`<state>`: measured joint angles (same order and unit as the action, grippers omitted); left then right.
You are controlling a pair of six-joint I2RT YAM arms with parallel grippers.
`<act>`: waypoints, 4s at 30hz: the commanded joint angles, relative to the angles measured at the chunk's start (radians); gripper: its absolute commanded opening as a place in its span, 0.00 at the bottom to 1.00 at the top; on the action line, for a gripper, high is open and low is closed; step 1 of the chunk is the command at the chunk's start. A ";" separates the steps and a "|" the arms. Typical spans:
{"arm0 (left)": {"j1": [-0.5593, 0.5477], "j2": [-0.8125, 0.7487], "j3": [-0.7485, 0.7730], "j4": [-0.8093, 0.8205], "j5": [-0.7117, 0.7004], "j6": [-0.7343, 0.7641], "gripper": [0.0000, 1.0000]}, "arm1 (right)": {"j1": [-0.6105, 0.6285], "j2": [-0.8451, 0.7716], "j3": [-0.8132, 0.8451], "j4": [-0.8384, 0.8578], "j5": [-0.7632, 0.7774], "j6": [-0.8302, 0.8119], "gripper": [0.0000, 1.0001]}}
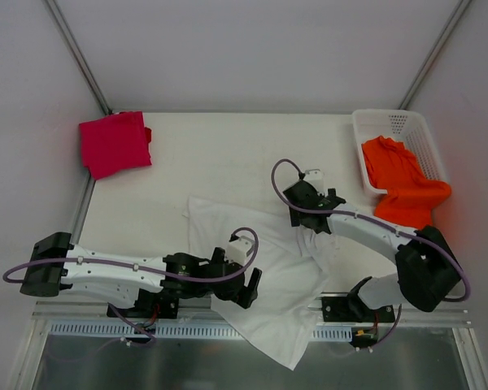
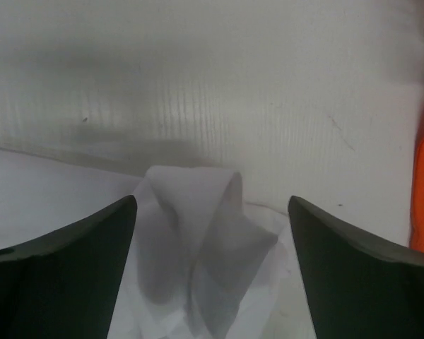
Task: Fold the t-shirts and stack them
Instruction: Flatten the tshirt out
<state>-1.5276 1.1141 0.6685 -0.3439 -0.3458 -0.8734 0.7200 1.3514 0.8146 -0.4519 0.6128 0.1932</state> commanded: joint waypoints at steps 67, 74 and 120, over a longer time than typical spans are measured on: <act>-0.025 0.087 -0.075 0.135 -0.061 -0.076 0.99 | 0.210 -0.181 -0.057 -0.372 0.168 0.519 0.87; -0.025 0.112 -0.066 0.137 -0.059 -0.075 0.99 | 0.202 -0.210 -0.048 -0.386 0.177 0.503 0.89; -0.025 0.102 -0.090 0.141 -0.055 -0.088 0.99 | 0.114 -0.084 -0.132 -0.217 0.094 0.437 0.00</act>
<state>-1.5394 1.2392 0.5896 -0.2142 -0.3950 -0.9539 0.8413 1.2602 0.6888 -0.6773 0.7074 0.6270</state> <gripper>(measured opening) 0.990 0.012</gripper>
